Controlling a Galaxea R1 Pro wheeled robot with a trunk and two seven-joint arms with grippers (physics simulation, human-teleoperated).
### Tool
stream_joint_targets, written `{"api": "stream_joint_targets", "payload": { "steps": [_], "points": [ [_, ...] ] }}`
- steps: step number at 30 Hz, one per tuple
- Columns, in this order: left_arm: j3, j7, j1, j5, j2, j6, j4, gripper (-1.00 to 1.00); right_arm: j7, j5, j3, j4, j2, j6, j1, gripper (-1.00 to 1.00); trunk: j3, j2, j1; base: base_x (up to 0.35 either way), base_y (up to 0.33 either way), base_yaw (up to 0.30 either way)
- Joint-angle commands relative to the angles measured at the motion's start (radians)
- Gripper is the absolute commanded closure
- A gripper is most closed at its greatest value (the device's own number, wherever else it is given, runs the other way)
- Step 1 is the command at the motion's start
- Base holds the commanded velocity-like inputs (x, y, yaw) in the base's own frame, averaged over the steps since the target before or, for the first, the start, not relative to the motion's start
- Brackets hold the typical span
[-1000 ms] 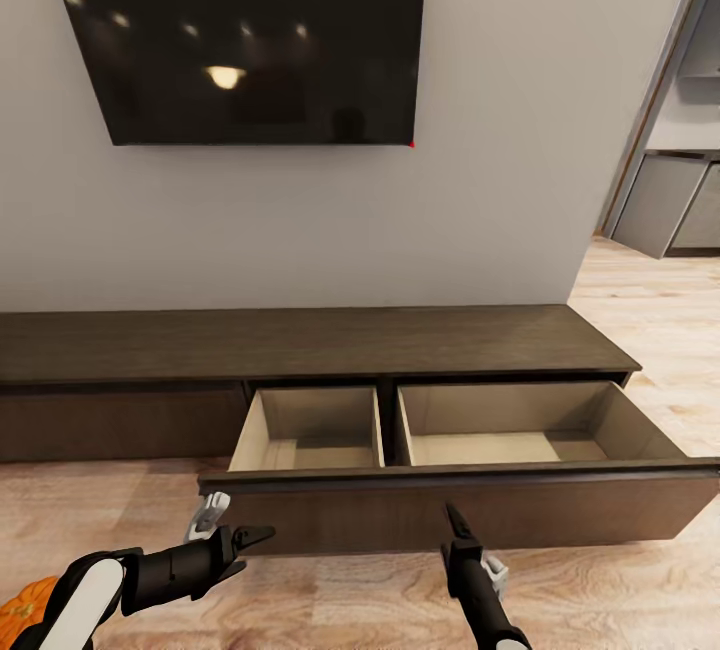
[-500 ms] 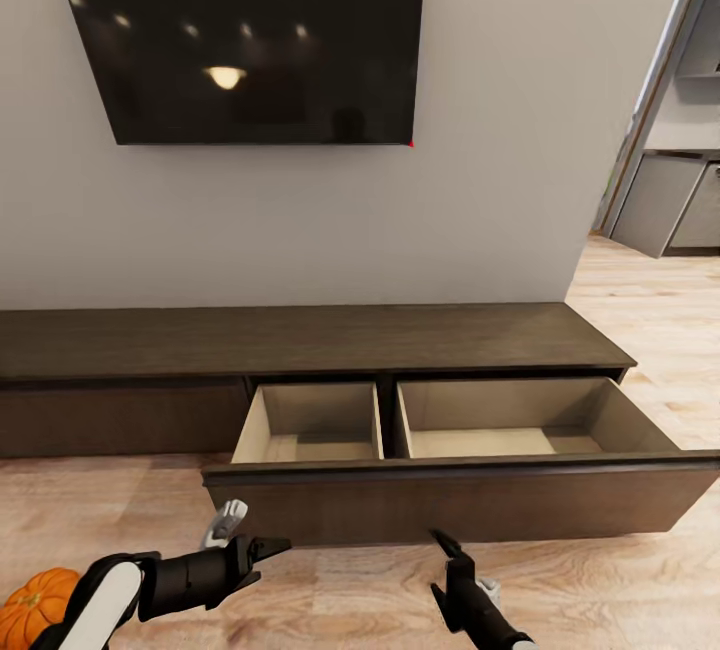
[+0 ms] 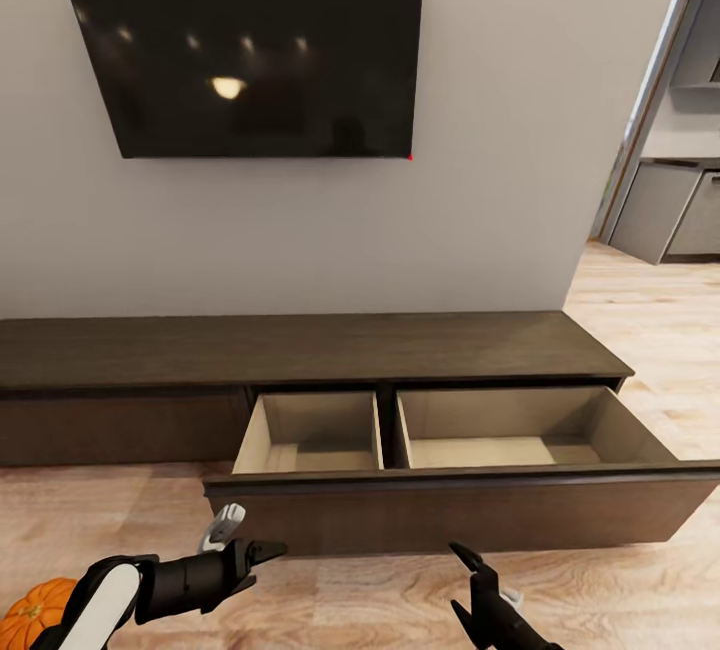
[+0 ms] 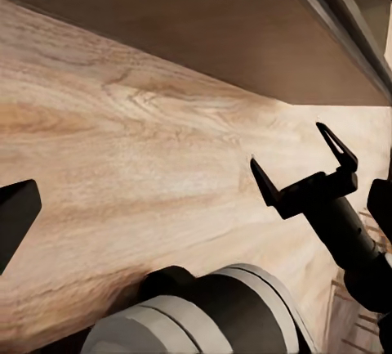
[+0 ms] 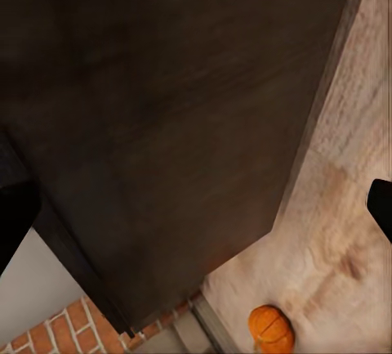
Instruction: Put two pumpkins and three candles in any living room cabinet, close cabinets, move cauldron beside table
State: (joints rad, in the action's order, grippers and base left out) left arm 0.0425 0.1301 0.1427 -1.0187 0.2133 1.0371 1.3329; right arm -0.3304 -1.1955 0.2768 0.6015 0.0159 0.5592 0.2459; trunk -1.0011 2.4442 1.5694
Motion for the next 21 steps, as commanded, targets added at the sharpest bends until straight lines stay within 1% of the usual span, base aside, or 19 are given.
{"api": "stream_joint_targets", "payload": {
  "steps": [1, 4, 7, 9, 13, 14, 19, 21],
  "points": [
    [0.000, -0.011, 0.000, 0.001, 0.001, 0.000, -0.014, -1.00, 0.001, 0.000, 0.000, 0.000, 0.000, 0.000, -0.003, -1.00, 0.003, -0.007, -0.004, 0.000, 0.000, 0.000],
    [0.000, -0.048, 0.000, 0.002, 0.002, 0.001, -0.058, -1.00, 0.004, 0.000, 0.000, -0.018, 0.000, -0.002, -0.004, -1.00, 0.013, -0.028, -0.015, 0.000, 0.000, 0.000],
    [0.001, -0.071, 0.000, 0.003, 0.002, 0.001, -0.080, -1.00, 0.005, 0.000, 0.000, -0.043, -0.001, -0.004, -0.005, -1.00, 0.022, -0.049, -0.027, 0.000, 0.000, 0.000],
    [0.001, -0.098, 0.000, 0.003, 0.003, 0.000, -0.097, -1.00, 0.001, -0.001, 0.000, -0.070, -0.001, -0.005, -0.005, -1.00, 0.028, -0.063, -0.035, 0.000, 0.000, 0.000],
    [0.006, -0.147, 0.000, 0.004, -0.003, -0.001, -0.110, -1.00, -0.008, -0.001, 0.001, -0.087, -0.001, -0.004, -0.005, -1.00, 0.041, -0.091, -0.050, 0.000, 0.000, 0.000],
    [0.009, -0.192, 0.000, 0.005, -0.005, -0.001, -0.114, -1.00, -0.008, 0.000, 0.000, -0.090, -0.001, -0.005, -0.005, -1.00, 0.044, -0.098, -0.054, 0.000, 0.000, 0.000],
    [0.010, -0.229, 0.000, 0.005, -0.008, -0.003, -0.115, -1.00, -0.014, 0.000, 0.001, -0.092, -0.001, -0.005, -0.006, -1.00, 0.060, -0.133, -0.073, 0.000, 0.000, 0.000],
    [0.011, -0.244, 0.000, 0.005, -0.014, -0.003, -0.115, -1.00, -0.014, 0.001, 0.001, -0.092, -0.001, -0.005, -0.006, -1.00, 0.066, -0.147, -0.081, 0.000, 0.000, 0.000]
  ]
}}
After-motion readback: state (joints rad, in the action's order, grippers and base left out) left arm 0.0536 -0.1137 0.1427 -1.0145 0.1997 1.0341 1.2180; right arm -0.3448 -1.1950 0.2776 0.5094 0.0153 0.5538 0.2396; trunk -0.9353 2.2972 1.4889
